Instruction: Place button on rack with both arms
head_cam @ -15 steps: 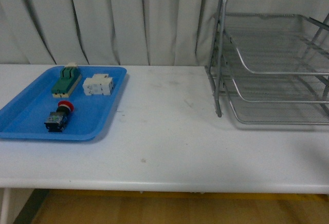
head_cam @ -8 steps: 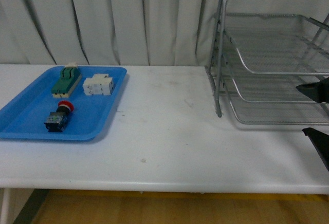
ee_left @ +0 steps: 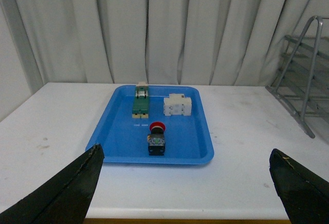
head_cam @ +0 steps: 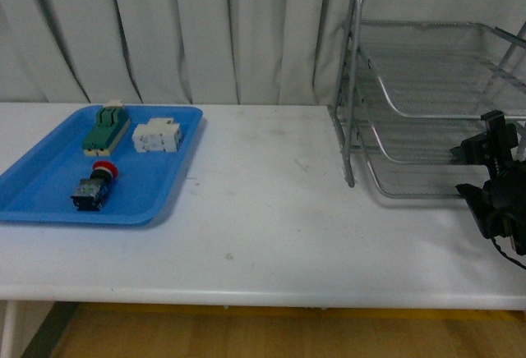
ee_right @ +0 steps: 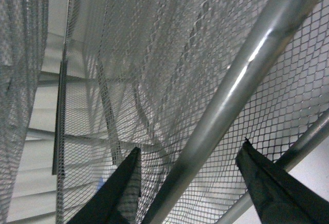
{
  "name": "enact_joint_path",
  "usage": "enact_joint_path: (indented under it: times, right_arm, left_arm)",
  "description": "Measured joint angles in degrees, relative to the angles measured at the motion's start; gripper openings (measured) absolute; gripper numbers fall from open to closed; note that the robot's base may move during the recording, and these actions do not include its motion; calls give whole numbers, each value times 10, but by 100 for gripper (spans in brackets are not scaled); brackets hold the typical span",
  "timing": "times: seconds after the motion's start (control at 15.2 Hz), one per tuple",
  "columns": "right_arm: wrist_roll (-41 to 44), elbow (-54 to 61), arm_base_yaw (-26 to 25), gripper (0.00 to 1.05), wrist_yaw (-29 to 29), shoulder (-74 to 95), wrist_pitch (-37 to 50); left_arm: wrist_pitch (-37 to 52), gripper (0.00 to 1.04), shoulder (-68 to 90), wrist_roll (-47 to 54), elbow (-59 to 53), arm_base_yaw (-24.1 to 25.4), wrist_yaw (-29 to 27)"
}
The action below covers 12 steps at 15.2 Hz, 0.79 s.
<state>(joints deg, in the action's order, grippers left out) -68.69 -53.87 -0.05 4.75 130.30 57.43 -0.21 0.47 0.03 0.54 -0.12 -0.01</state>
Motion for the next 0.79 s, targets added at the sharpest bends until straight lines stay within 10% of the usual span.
enact_joint_path:
  times: [0.33, 0.79]
  right_arm:
    - [-84, 45, 1, 5, -14, -8, 75]
    - [-86, 287, 23, 13, -31, -91, 175]
  left_arm:
    - [0, 98, 0, 0, 0, 0, 0]
    - [0, 98, 0, 0, 0, 0, 0]
